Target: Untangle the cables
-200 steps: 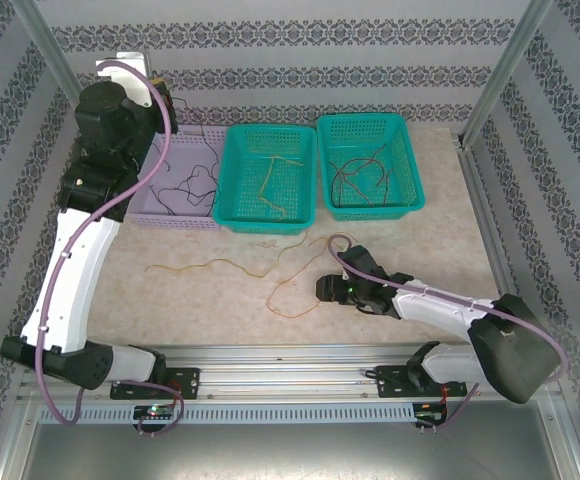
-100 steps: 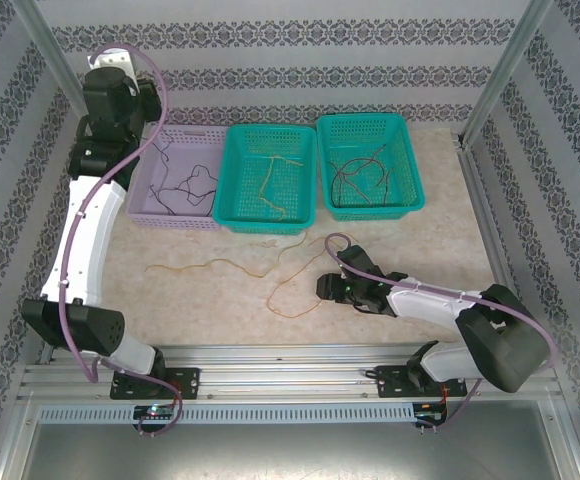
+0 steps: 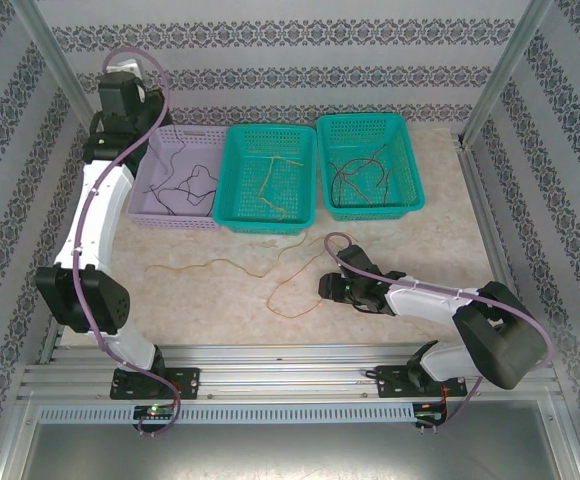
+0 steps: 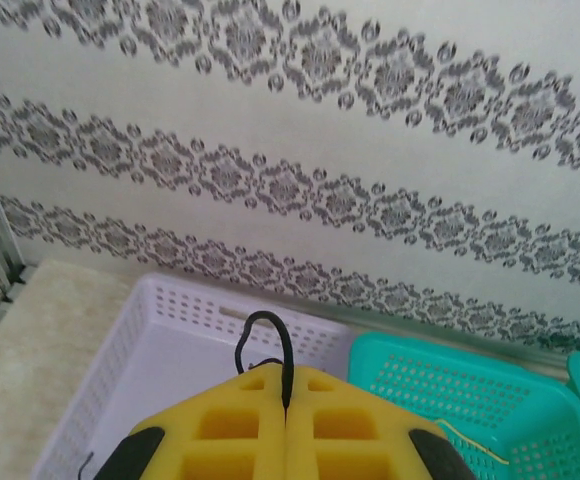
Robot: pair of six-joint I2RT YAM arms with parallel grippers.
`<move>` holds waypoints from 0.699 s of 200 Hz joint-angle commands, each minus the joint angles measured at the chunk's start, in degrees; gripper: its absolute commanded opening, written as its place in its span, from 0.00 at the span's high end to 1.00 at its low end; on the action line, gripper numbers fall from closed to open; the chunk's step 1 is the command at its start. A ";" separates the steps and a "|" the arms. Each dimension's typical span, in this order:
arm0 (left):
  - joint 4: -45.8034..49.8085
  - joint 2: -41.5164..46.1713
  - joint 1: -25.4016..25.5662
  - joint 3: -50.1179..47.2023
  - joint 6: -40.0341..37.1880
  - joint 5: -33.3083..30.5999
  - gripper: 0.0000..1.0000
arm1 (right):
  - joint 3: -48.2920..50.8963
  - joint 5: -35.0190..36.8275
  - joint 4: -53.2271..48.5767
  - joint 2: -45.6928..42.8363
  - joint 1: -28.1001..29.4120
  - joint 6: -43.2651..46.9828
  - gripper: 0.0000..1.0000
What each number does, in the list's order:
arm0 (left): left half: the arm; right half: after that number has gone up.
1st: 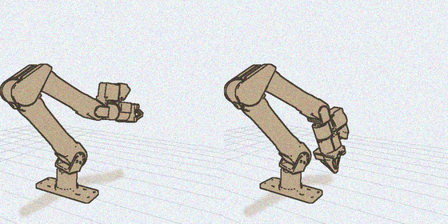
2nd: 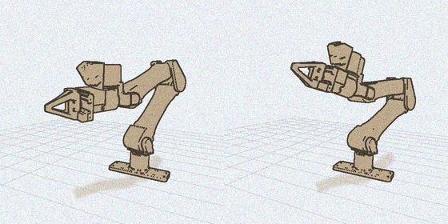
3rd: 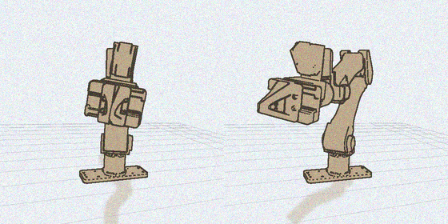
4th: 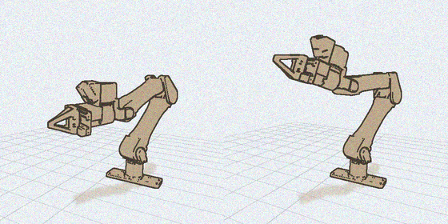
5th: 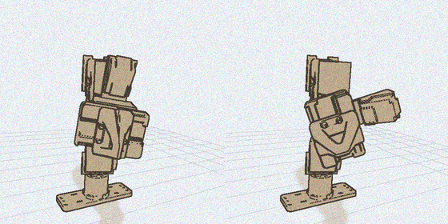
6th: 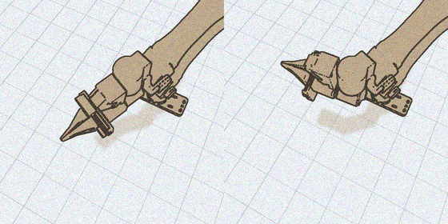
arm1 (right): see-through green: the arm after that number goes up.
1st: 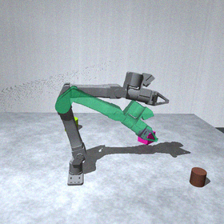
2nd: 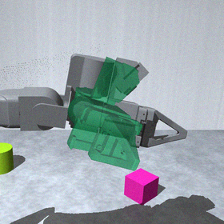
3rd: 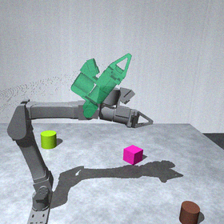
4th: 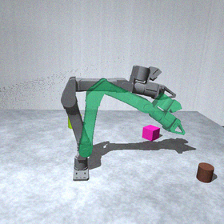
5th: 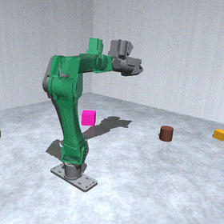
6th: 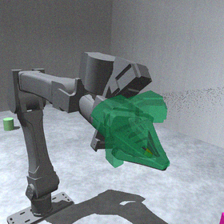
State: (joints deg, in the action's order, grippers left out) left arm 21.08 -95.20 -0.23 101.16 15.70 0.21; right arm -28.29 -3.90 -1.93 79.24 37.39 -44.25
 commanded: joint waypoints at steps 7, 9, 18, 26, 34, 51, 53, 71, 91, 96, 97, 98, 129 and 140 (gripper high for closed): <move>-4.39 -1.29 -0.26 -4.11 3.00 3.13 1.00 | 0.11 0.25 8.52 7.25 0.98 -0.63 0.55; -4.49 -1.41 -0.27 -4.41 3.01 3.28 1.00 | 0.02 0.22 8.57 7.32 0.99 -0.66 0.55; -4.92 -1.86 -0.23 -5.48 3.55 3.85 1.00 | -0.24 0.30 8.70 7.66 1.02 -0.67 0.56; -5.29 -2.29 -0.22 -6.37 4.12 4.54 1.00 | -0.43 0.39 8.89 7.89 1.10 -0.75 0.57; -5.41 -2.85 -0.21 -7.07 4.62 4.83 1.00 | -0.54 0.47 9.12 8.09 1.10 -0.76 0.57; -5.52 -4.04 -0.18 -8.15 5.54 5.82 1.00 | -0.80 0.48 9.64 8.43 1.06 -0.87 0.60; -5.52 -4.21 -0.20 -8.28 5.62 5.98 1.00 | -0.86 0.52 9.66 8.46 1.07 -0.91 0.60; -5.11 -5.77 -0.21 -8.87 6.39 6.65 1.00 | -1.14 0.65 9.80 8.65 1.06 -0.91 0.62; -4.94 -7.13 -0.25 -9.59 7.08 7.09 0.94 | -1.34 0.97 9.67 8.56 1.17 -1.01 0.65; -4.91 -7.40 -0.21 -9.79 7.10 7.17 0.91 | -1.41 1.12 9.56 8.48 1.17 -1.01 0.65; -4.91 -7.47 -0.21 -9.82 7.12 7.17 0.91 | -1.41 1.15 9.53 8.48 1.14 -1.01 0.65; -4.91 -7.51 -0.21 -9.83 7.14 7.17 0.91 | -1.41 1.16 9.51 8.43 1.12 -1.01 0.65; -4.32 -9.15 -0.22 -9.68 7.13 7.96 0.73 | -1.24 3.30 8.54 7.58 1.25 -0.46 0.70; -4.04 -9.62 -0.21 -9.48 7.19 8.23 0.64 | -1.15 3.87 8.20 7.25 1.34 -0.37 0.73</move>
State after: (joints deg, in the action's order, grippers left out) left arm 18.41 -103.88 -0.23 91.61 22.26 7.16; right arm -30.28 -1.26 -5.39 80.82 37.78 -45.08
